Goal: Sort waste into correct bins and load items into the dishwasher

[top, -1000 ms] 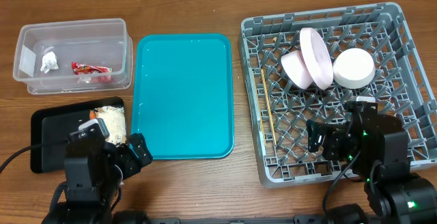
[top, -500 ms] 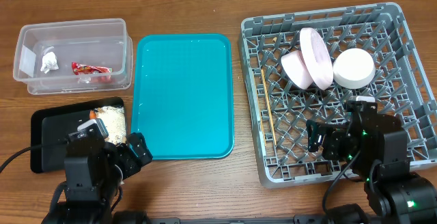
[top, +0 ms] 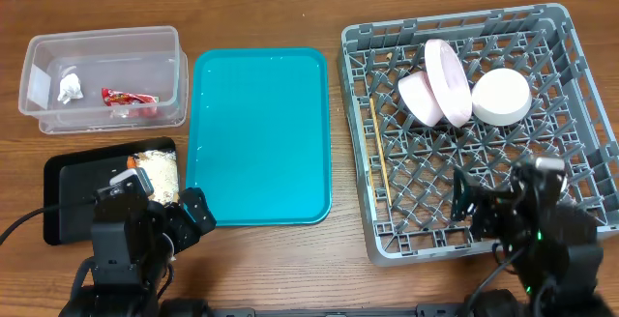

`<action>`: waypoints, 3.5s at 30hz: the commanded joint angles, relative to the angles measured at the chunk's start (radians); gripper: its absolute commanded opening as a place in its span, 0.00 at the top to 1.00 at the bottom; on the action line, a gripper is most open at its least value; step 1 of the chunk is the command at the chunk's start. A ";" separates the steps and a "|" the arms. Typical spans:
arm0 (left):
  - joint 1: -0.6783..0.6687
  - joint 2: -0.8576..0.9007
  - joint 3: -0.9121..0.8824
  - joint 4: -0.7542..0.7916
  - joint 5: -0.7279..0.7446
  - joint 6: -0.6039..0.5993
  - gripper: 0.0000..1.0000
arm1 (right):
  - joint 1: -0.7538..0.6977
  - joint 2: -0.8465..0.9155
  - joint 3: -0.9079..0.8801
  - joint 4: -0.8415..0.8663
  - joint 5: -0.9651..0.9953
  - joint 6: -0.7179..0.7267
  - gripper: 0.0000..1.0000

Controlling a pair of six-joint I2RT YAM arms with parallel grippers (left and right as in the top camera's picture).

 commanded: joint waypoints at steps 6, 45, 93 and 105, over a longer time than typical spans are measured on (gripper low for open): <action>-0.007 0.002 -0.006 0.003 -0.011 -0.021 0.00 | -0.008 -0.336 -0.388 0.318 0.012 -0.003 0.00; -0.007 0.002 -0.006 0.003 -0.011 -0.021 0.00 | -0.008 -0.398 -0.717 0.772 -0.014 -0.153 0.00; -0.052 -0.603 -0.898 1.061 0.032 0.399 0.00 | -0.008 -0.398 -0.717 0.772 -0.014 -0.153 0.00; -0.052 -0.602 -0.898 1.061 0.032 0.399 0.00 | -0.008 -0.398 -0.717 0.772 -0.014 -0.153 0.00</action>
